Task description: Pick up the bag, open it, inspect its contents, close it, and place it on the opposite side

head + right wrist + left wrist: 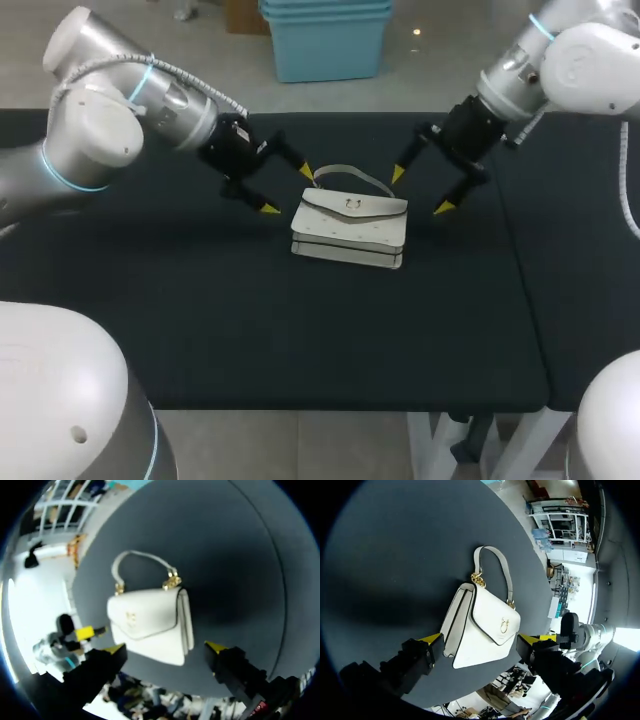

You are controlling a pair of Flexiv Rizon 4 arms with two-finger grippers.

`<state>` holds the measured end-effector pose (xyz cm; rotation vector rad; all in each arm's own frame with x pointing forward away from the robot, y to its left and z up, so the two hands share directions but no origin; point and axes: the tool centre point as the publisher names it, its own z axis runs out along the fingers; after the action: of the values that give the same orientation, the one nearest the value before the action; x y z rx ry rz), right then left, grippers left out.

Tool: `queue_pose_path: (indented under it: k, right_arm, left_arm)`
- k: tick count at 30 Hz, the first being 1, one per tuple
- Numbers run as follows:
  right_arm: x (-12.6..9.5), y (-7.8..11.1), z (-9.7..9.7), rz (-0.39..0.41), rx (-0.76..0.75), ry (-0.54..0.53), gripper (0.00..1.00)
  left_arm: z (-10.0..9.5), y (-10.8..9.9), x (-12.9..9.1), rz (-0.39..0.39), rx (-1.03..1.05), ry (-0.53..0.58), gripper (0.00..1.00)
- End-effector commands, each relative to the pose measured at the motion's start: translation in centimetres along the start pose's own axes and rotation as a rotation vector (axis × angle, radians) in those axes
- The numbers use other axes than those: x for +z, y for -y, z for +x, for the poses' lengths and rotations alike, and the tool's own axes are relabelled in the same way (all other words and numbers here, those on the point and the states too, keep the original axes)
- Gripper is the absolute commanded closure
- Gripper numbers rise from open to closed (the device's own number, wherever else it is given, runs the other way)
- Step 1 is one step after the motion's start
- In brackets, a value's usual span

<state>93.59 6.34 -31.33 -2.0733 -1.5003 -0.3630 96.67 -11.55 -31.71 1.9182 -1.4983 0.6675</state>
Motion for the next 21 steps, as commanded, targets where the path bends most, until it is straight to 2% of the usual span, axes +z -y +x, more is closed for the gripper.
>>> queue_pose_path:
  k: [1,5,11,14,17,18,20,21]
  right_arm:
    - [1.5,-1.4,-0.4,0.072,0.051,-0.109,0.0]
    - [2.4,-1.4,-0.4,0.069,0.014,-0.188,0.0]
    - [3.7,-1.8,-0.3,0.094,0.0,-0.242,0.0]
    - [4.1,-1.9,-0.2,0.097,-0.004,-0.256,0.0]
    - [4.1,-1.8,-0.2,0.091,-0.013,-0.274,0.02]
    - [4.1,-1.8,-0.1,0.089,-0.012,-0.282,0.05]
    - [4.2,-1.8,-0.1,0.088,-0.019,-0.286,0.12]
    - [4.3,-1.8,0.0,0.087,-0.019,-0.288,0.11]
  left_arm:
    - [-0.5,1.4,1.3,-0.141,-0.001,-0.168,0.0]
    - [-0.4,1.5,2.1,-0.185,0.038,-0.19,0.0]
    - [-0.4,1.5,2.4,-0.196,0.086,-0.203,0.01]
    - [-0.3,1.6,2.6,-0.194,0.095,-0.202,0.13]
    - [0.0,1.7,2.9,-0.196,0.112,-0.208,0.15]
    - [0.1,1.7,3.1,-0.199,0.115,-0.209,0.15]
    - [0.2,1.7,3.4,-0.204,0.131,-0.218,0.23]
    - [0.2,1.7,3.5,-0.207,0.133,-0.219,0.26]
